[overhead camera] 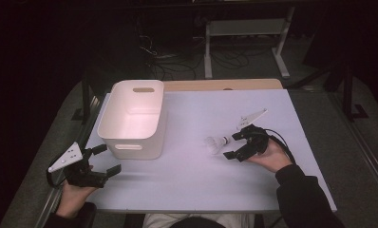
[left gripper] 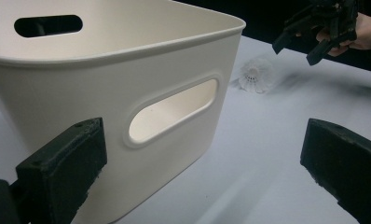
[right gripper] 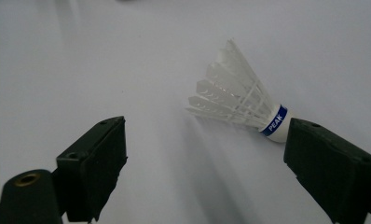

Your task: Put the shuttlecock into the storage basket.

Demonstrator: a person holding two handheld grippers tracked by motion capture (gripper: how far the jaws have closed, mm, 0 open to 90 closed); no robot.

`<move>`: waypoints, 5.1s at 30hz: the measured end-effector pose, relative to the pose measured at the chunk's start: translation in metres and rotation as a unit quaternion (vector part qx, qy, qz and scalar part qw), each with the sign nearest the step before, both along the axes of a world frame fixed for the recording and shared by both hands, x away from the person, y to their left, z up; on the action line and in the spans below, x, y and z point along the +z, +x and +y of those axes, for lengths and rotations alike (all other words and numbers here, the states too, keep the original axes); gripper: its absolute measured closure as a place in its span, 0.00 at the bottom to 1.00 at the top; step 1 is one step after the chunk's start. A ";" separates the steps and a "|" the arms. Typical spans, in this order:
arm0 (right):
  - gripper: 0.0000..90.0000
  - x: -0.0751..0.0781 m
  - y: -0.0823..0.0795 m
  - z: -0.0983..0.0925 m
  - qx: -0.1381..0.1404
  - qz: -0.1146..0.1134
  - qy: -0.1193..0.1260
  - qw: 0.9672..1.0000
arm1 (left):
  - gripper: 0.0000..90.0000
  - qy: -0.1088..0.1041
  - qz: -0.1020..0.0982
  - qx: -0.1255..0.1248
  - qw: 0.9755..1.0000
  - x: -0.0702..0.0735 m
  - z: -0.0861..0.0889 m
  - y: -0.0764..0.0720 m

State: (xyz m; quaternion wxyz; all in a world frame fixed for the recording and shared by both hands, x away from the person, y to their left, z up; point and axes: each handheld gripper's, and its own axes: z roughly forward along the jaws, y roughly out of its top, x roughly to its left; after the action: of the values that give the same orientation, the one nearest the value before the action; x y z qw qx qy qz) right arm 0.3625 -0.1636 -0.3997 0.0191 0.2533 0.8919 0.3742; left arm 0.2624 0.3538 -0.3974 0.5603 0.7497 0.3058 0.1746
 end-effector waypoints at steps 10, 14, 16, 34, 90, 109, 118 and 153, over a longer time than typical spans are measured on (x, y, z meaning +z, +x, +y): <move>0.25 -0.005 0.002 0.004 0.023 0.009 -0.010 1.000 | 0.00 -0.001 0.000 -0.001 1.000 0.000 0.000 0.000; 0.34 -0.007 0.002 0.006 0.035 0.008 -0.018 0.999 | 0.00 0.000 0.000 -0.001 1.000 0.000 0.000 0.000; 0.39 -0.008 0.002 0.007 0.040 0.011 -0.021 0.999 | 0.00 0.000 0.000 -0.001 1.000 0.000 0.000 0.000; 0.76 -0.017 0.006 0.013 0.060 0.022 -0.044 0.997 | 0.00 0.000 0.000 -0.002 1.000 0.000 0.000 0.000; 0.99 -0.026 0.038 0.045 0.080 0.033 -0.058 0.995 | 0.00 0.000 0.000 -0.003 1.000 0.000 0.000 -0.001; 0.99 -0.035 0.055 0.041 0.051 0.040 -0.043 0.997 | 0.00 0.000 0.000 -0.003 1.000 0.000 0.000 -0.001; 0.99 -0.030 0.063 0.044 0.045 0.033 -0.041 0.998 | 0.00 -0.001 0.000 -0.003 1.000 0.000 0.000 -0.001; 0.99 -0.032 0.093 0.048 0.008 0.028 -0.040 0.999 | 0.00 -0.002 0.001 -0.004 1.000 0.000 0.000 -0.001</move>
State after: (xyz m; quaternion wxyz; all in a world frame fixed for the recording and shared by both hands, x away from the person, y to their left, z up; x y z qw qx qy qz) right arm 0.4551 -0.1155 -0.4312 0.0015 0.2556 0.9084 0.3309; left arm 0.2612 0.3539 -0.3975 0.5619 0.7503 0.3035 0.1712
